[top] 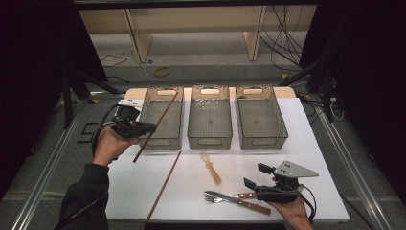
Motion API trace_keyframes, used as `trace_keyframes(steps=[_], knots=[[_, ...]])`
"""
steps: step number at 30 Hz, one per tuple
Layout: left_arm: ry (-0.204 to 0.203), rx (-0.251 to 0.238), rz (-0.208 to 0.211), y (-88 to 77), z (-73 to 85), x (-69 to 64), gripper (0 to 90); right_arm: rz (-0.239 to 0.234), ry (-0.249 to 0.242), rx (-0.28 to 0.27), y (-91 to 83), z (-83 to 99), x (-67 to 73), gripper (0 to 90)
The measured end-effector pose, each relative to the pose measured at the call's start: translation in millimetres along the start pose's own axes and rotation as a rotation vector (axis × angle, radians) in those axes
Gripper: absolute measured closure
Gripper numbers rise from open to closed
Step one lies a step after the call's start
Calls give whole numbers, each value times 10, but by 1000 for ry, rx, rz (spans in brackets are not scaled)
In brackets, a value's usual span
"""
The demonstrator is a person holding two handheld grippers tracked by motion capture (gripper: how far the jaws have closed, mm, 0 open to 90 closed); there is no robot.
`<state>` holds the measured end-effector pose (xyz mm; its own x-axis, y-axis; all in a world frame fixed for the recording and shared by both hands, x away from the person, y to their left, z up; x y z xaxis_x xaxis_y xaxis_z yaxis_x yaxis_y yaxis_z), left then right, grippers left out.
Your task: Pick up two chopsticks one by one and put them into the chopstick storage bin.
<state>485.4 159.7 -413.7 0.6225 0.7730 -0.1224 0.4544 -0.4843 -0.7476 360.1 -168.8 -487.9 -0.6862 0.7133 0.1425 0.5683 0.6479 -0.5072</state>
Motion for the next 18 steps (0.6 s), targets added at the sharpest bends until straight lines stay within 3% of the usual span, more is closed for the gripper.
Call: trace_keyframes(steps=[18], knots=[[-13,-39,-73,82,-375,360,837,-4,-3,-1,3,-1,-1,252]])
Point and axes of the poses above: each handheld gripper's, and its own axes: y roughly forward along the jaws, z roughly out of its underside, x roughly to its left, the point moved 10 cm from there along y, roughly forward along the jaws, and after that the axes turned 4 degrees about x, right-handed, at the moved point
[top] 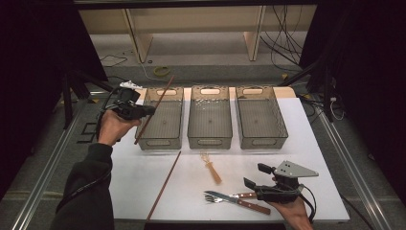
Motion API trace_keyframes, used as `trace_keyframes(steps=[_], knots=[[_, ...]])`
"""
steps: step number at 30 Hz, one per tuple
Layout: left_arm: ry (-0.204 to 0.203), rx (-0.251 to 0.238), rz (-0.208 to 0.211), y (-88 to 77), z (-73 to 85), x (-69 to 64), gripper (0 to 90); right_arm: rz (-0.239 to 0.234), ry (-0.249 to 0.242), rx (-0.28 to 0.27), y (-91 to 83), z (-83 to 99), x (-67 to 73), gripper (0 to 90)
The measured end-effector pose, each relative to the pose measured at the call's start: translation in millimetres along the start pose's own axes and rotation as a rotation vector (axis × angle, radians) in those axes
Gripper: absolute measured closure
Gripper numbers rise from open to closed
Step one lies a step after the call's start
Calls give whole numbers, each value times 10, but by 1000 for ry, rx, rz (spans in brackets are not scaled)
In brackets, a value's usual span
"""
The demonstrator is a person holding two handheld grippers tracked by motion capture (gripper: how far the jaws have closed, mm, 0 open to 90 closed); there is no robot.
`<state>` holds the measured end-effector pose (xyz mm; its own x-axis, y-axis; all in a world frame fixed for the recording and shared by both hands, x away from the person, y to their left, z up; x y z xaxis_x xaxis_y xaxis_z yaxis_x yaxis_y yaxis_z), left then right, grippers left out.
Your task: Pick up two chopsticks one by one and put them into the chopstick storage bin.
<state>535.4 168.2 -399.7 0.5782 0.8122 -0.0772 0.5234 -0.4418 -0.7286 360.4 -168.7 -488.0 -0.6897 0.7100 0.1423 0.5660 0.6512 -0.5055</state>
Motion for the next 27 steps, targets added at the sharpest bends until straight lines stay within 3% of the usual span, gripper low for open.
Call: trace_keyframes(steps=[5,13,27], knots=[[-12,1,-30,139,-83,149,838,0,1,0,2,2,0,252],[-40,-4,-45,314,-135,299,837,-5,3,1,7,7,0,252],[-71,-27,-80,514,-116,439,837,-14,3,5,26,20,4,251]])
Point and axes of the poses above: each handheld gripper's, and its own axes: y roughly forward along the jaws, z roughly out of its underside, x roughly to its left, the point moved 10 cm from there along y, roughly forward along the jaws, and after that the axes turned 4 degrees about x, right-handed, at the moved point
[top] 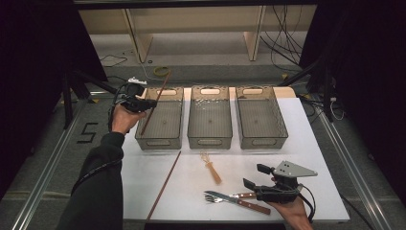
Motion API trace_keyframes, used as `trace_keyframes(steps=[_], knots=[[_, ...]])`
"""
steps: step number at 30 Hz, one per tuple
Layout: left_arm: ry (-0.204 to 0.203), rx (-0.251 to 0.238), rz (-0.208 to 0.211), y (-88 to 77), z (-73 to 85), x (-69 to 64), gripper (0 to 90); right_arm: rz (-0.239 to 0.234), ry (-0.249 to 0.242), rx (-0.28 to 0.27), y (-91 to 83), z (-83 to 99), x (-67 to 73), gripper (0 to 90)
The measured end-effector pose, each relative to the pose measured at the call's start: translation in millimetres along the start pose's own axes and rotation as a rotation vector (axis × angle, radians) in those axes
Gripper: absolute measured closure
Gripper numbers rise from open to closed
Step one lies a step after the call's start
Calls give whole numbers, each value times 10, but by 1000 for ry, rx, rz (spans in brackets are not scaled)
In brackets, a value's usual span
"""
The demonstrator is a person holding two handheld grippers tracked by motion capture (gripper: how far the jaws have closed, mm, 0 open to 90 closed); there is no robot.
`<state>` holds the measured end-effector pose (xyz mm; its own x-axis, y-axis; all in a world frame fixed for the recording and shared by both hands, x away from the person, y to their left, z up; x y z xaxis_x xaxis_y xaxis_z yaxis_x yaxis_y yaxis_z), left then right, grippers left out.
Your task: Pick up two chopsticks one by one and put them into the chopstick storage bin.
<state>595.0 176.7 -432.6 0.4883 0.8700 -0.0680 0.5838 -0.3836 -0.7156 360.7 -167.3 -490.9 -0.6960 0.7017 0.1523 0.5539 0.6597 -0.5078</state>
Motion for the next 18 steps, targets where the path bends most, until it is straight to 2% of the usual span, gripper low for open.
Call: trace_keyframes(steps=[18], knots=[[-10,15,-3,141,193,75,835,-2,0,0,0,0,3,250]])
Point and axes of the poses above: each handheld gripper's, and its own axes: y roughly forward along the jaws, z roughly out of its underside, x roughly to its left, the point moved 10 cm from there along y, roughly forward along the jaws, and after that the axes turned 4 degrees about x, right-handed, at the moved point
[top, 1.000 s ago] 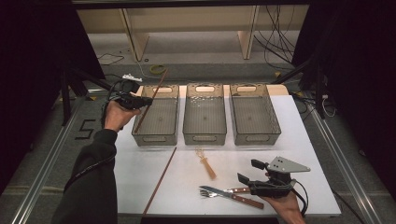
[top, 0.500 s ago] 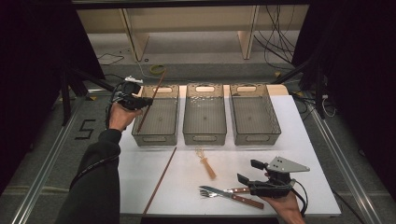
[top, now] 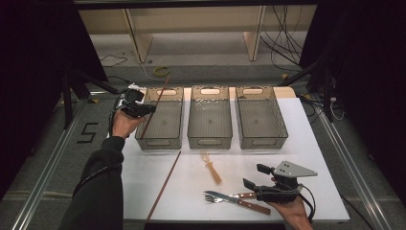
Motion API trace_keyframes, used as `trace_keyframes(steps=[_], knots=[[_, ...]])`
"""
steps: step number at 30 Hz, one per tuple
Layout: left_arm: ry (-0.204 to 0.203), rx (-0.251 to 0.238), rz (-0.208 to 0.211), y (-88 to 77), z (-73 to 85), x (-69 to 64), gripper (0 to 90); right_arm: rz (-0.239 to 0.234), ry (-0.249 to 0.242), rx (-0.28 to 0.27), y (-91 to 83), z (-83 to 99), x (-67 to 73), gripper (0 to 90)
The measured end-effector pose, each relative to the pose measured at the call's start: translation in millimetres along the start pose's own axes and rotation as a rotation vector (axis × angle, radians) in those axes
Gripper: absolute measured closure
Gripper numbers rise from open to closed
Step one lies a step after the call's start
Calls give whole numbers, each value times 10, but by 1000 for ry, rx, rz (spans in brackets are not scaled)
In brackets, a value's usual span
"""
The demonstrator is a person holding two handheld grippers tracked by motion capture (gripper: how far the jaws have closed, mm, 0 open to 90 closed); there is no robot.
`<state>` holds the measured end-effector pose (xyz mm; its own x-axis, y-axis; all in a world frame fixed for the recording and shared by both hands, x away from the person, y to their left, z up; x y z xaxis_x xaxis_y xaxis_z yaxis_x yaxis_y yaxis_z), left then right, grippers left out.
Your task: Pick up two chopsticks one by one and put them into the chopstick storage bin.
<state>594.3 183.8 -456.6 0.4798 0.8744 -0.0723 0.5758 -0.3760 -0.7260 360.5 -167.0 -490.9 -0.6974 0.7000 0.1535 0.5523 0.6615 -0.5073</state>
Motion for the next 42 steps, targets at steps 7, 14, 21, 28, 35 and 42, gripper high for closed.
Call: trace_keyframes(steps=[7,14,21,28,35,42], knots=[[-1,22,-4,61,63,-1,835,-2,0,0,1,0,3,251],[-9,48,-11,129,132,23,829,-5,0,0,-1,-1,6,250],[-50,40,-5,130,171,46,659,-4,0,-1,-3,-3,6,250],[-111,41,43,-58,203,-83,425,-5,-2,-2,0,-4,7,250],[-125,66,73,-307,375,-302,310,-4,-1,-3,0,-6,6,250],[-93,99,72,-477,679,-594,266,-2,-2,-2,-5,-5,10,250]])
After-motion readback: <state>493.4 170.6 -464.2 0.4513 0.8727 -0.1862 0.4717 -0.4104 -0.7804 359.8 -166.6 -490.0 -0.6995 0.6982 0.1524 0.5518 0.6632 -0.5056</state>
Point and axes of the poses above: each handheld gripper's, and its own axes: y roughly forward along the jaws, z roughly out of its underside, x roughly to its left, the point moved 10 cm from there along y, roughly forward along the jaws, and after that the axes turned 4 degrees about x, right-handed, at the moved point
